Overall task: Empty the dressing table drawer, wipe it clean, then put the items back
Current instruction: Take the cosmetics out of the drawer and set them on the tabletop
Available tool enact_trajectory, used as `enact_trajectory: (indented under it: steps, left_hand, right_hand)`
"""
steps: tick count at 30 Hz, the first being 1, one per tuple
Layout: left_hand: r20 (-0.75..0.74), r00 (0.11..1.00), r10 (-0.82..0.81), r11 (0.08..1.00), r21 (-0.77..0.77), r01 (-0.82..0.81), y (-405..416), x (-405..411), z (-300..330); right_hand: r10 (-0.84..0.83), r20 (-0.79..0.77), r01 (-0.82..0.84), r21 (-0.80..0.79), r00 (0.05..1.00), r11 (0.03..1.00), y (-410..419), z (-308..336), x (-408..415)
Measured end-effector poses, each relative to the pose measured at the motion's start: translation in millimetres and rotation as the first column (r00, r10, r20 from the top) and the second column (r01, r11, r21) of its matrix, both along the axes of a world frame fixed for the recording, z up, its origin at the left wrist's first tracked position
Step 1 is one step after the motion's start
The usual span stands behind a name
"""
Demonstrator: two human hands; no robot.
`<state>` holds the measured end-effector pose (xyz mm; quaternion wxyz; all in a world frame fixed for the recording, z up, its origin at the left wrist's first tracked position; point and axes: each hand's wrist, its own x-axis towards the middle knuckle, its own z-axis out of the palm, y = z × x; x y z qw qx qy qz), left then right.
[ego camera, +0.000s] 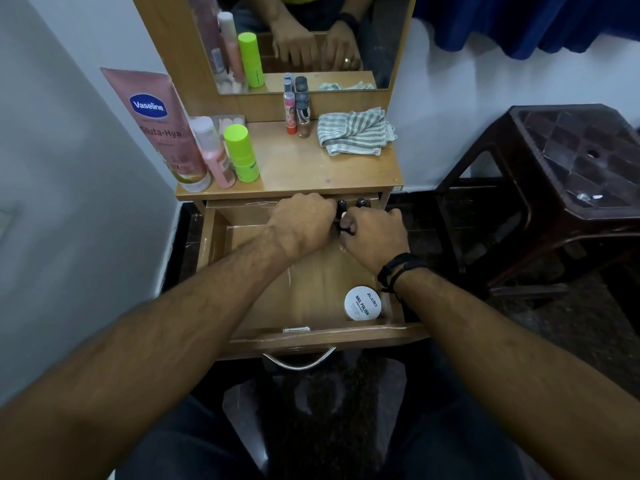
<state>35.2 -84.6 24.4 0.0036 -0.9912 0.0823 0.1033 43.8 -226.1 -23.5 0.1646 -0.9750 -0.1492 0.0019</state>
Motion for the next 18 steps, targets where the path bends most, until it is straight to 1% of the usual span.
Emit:
enact_trajectory:
  steps: [2, 5, 10, 15, 18]
  left_hand:
    - [0.006, 1.000, -0.015, 1.000, 0.013, 0.015, 2.4, -3.6, 14.8]
    - [0.016, 1.000, -0.023, 0.999, 0.048, 0.022, 5.6, -6.3, 44.6]
    - [0.136, 0.990, -0.046, 0.997, 0.068, 0.037, 14.6, 13.8, 99.4]
    - [0.282, 0.958, 0.042, 0.994, 0.088, -0.070, 28.4, 47.8, 132.7]
    - [0.303, 0.946, 0.111, 0.986, 0.086, -0.144, 40.0, 68.7, 132.6]
  right_hand:
    - [0.004, 0.016, -0.004, 0.028, 1.000, 1.000, -2.5, 12.3, -1.3]
    - [0.019, 0.033, -0.024, 0.172, 0.999, 0.985, -4.5, 38.9, 2.2]
    - [-0.019, 0.091, -0.014, 0.351, 0.996, 0.936, 5.8, 88.7, 28.4]
    - [-0.031, 0.126, -0.025, 0.415, 0.992, 0.909, 27.4, 107.5, 68.5]
    - [-0.037, 0.117, -0.016, 0.424, 0.992, 0.906, 41.9, 106.0, 93.7]
